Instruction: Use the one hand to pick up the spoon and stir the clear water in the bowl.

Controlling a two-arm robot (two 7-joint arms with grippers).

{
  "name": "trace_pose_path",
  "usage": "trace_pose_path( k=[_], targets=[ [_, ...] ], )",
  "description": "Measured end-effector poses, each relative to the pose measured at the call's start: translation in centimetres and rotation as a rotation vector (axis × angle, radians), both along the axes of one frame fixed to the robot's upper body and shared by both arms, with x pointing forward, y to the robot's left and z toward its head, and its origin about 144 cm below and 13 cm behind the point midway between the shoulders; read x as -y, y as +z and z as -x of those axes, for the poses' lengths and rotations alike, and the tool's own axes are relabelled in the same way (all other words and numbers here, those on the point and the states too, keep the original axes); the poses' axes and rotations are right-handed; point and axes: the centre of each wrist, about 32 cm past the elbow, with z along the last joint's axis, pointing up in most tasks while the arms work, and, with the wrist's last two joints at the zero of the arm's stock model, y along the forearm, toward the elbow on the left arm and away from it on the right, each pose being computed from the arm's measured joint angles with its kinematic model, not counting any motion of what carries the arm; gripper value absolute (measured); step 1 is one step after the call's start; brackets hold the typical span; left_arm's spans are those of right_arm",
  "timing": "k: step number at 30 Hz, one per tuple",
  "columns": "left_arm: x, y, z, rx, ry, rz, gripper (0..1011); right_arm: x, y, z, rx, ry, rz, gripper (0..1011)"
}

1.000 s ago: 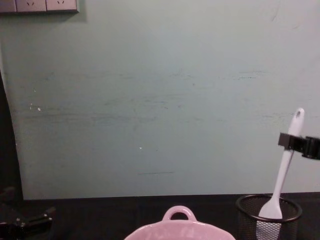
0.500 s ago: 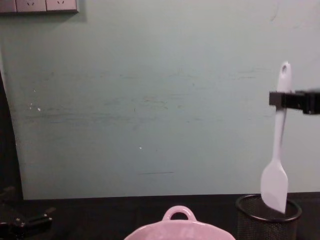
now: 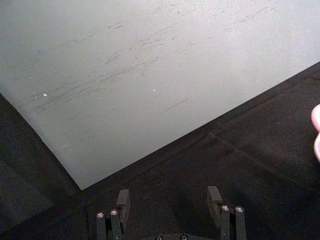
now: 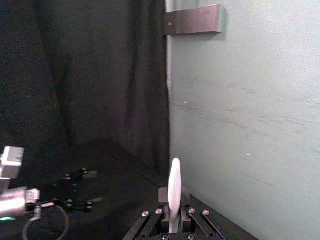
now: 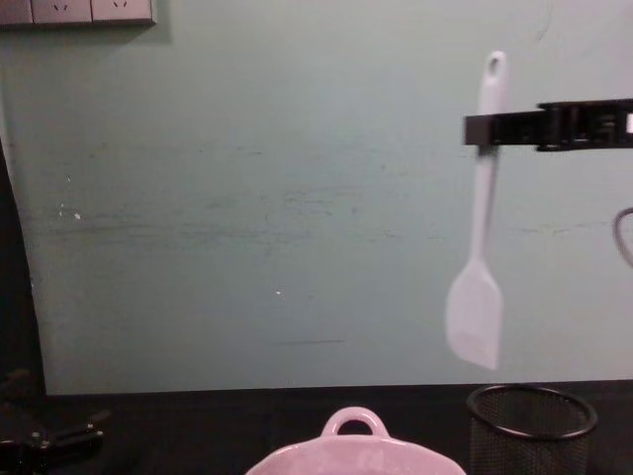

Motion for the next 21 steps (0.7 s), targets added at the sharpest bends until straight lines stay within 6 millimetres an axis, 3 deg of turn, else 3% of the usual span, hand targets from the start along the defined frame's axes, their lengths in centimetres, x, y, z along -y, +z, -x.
trace_pose_path(
  k=[8, 14, 21],
  targets=[
    [0.0, 0.0, 0.0, 0.0, 0.0, 0.0, 1011, -2.4, -2.1, -0.4, -0.025, 0.103, -0.01, 127],
    [0.0, 0.0, 0.0, 0.0, 0.0, 0.0, 1011, -3.6, -6.0, -0.8, -0.063, 0.16, -0.012, 127],
    [0.0, 0.0, 0.0, 0.0, 0.0, 0.0, 1011, -3.6, -8.8, -0.3, -0.056, 0.196, -0.002, 127]
  ],
)
